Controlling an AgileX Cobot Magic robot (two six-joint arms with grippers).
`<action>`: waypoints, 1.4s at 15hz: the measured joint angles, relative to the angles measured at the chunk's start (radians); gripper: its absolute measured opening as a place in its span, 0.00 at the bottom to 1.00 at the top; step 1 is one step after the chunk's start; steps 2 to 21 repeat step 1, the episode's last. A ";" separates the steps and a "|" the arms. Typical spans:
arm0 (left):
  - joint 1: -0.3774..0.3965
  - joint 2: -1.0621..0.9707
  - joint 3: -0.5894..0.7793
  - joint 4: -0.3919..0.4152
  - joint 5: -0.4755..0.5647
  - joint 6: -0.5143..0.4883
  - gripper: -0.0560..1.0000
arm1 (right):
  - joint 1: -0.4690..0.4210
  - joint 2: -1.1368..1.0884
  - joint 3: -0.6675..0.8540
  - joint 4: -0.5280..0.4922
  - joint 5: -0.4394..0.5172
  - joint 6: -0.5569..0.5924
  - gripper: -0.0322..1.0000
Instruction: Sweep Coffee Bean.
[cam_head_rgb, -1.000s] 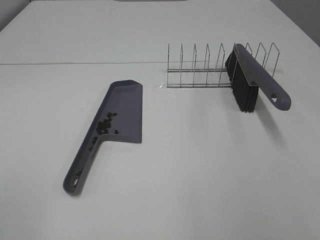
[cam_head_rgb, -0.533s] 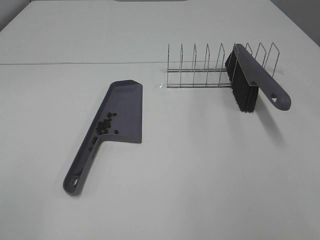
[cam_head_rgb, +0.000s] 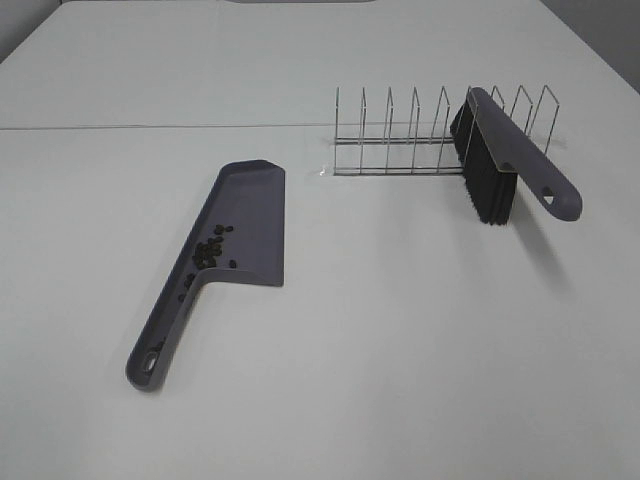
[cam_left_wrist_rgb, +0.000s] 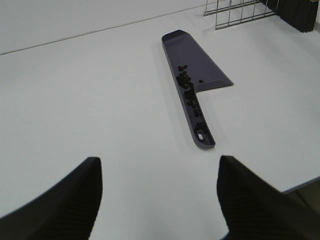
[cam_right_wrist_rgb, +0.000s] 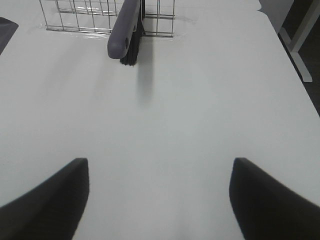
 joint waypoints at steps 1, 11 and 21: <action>0.000 0.000 0.000 0.000 0.000 0.000 0.66 | 0.000 0.000 0.000 0.000 0.000 0.000 0.75; 0.000 0.000 0.000 0.000 0.000 0.000 0.66 | 0.000 0.000 0.000 0.000 0.000 0.000 0.75; 0.000 0.000 0.000 0.000 0.000 0.000 0.66 | 0.000 0.000 0.000 0.000 0.000 0.000 0.75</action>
